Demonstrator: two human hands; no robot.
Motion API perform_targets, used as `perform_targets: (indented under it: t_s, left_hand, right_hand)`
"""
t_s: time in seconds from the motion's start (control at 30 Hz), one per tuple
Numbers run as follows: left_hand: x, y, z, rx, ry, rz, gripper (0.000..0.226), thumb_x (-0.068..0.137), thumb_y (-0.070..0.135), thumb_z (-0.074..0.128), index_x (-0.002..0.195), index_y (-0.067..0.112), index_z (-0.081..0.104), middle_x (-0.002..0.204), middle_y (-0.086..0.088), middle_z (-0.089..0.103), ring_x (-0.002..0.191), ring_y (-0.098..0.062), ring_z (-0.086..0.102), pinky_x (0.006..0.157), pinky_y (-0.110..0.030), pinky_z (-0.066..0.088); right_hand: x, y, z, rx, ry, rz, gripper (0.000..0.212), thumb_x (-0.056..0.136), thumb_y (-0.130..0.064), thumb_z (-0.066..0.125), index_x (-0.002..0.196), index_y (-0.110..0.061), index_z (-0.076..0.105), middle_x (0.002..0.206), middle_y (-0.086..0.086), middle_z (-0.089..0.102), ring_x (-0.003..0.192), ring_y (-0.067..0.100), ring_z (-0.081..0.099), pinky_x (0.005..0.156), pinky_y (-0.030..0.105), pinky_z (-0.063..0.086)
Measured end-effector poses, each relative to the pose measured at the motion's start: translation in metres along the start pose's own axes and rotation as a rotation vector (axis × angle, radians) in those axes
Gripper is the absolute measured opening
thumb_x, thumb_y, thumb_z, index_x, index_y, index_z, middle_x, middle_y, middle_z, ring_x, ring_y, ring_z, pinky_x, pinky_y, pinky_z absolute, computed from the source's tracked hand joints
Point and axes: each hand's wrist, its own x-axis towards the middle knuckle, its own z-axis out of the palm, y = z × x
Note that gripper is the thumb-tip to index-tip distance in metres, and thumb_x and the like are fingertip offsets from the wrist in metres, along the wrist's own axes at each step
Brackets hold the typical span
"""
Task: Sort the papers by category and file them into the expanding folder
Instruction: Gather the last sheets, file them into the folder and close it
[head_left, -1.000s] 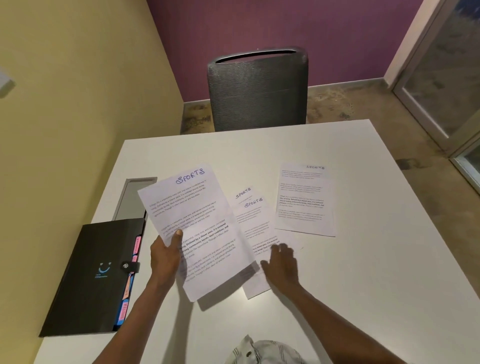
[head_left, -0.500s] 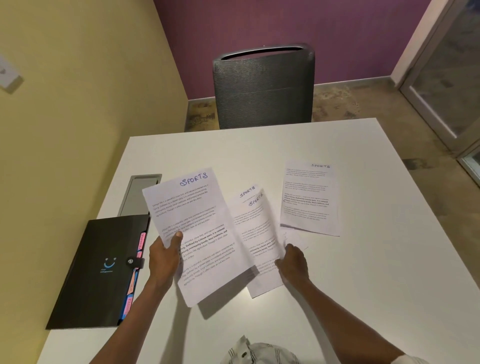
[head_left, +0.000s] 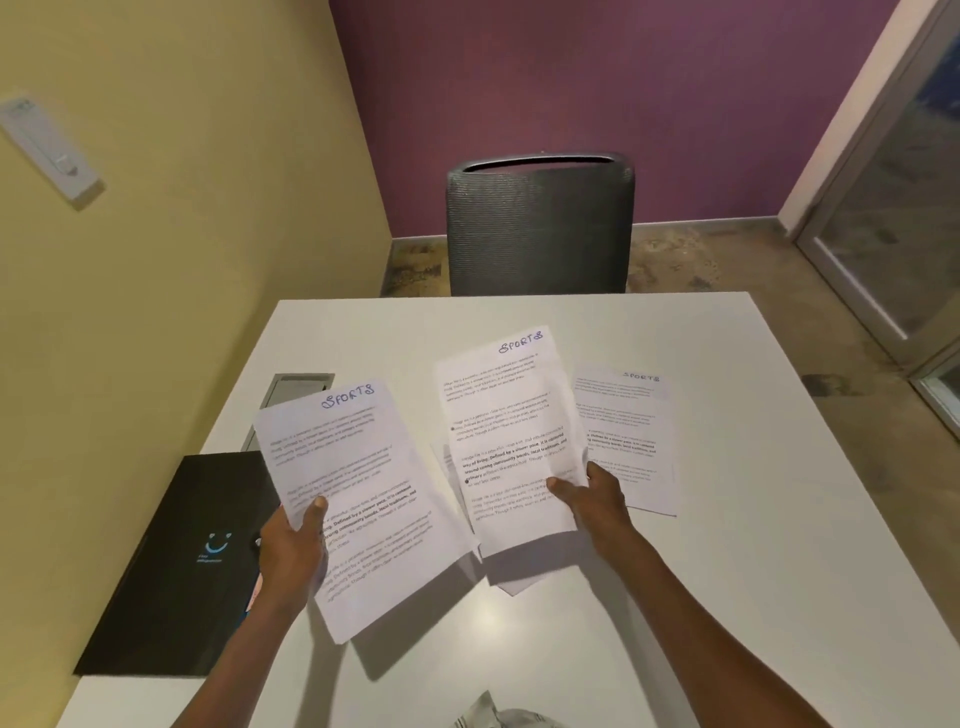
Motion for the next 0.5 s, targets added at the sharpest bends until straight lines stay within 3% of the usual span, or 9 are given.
perform_targets:
  t_s: [0.2,0.3,0.37,0.43,0.5]
  left_hand:
    - [-0.005,0.008,0.008,0.007,-0.016,-0.015,0.026,0.1,0.013,0.054,0.124,0.005,0.054,0.107,-0.005,0.06,0.081,-0.017,0.057,0.057,-0.025,0.042]
    - [-0.002,0.009,0.011,0.051,-0.072,0.003,0.022,0.099,0.015,0.055,0.121,0.01,0.054,0.106,-0.002,0.06,0.09,-0.02,0.06,0.062,-0.026,0.045]
    - [0.001,0.005,0.011,0.1,-0.091,0.022,0.016,0.099,0.017,0.057,0.115,0.014,0.056,0.107,-0.004,0.063,0.101,-0.029,0.062,0.074,-0.034,0.05]
    - [0.003,0.004,0.012,0.121,-0.092,0.007,0.013,0.098,0.019,0.058,0.111,0.015,0.057,0.107,-0.006,0.066,0.102,-0.032,0.064,0.08,-0.039,0.05]
    - [0.003,0.005,0.016,0.084,-0.099,-0.034,0.016,0.099,0.019,0.057,0.113,0.011,0.059,0.1,-0.003,0.067,0.095,-0.028,0.067,0.072,-0.033,0.051]
  right_hand:
    - [-0.002,-0.01,-0.008,0.046,-0.036,-0.013,0.033,0.078,-0.019,0.077,0.11,-0.019,0.068,0.099,-0.006,0.074,0.093,0.015,0.07,0.079,0.029,0.054]
    - [-0.007,-0.017,-0.01,0.064,-0.045,-0.025,0.036,0.076,-0.021,0.079,0.11,-0.02,0.067,0.101,-0.008,0.074,0.095,0.014,0.07,0.088,0.034,0.055]
    - [-0.009,-0.02,-0.012,0.092,-0.079,-0.01,0.037,0.076,-0.019,0.08,0.111,-0.021,0.067,0.103,-0.008,0.074,0.097,0.014,0.07,0.093,0.036,0.054]
    - [-0.008,-0.021,-0.011,0.123,-0.137,0.003,0.059,0.07,-0.026,0.085,0.123,-0.018,0.061,0.115,-0.005,0.071,0.105,0.014,0.068,0.1,0.038,0.05]
    - [0.001,-0.009,-0.005,0.101,-0.171,0.033,0.097,0.054,-0.045,0.093,0.137,-0.019,0.05,0.133,-0.001,0.061,0.116,0.017,0.062,0.103,0.041,0.048]
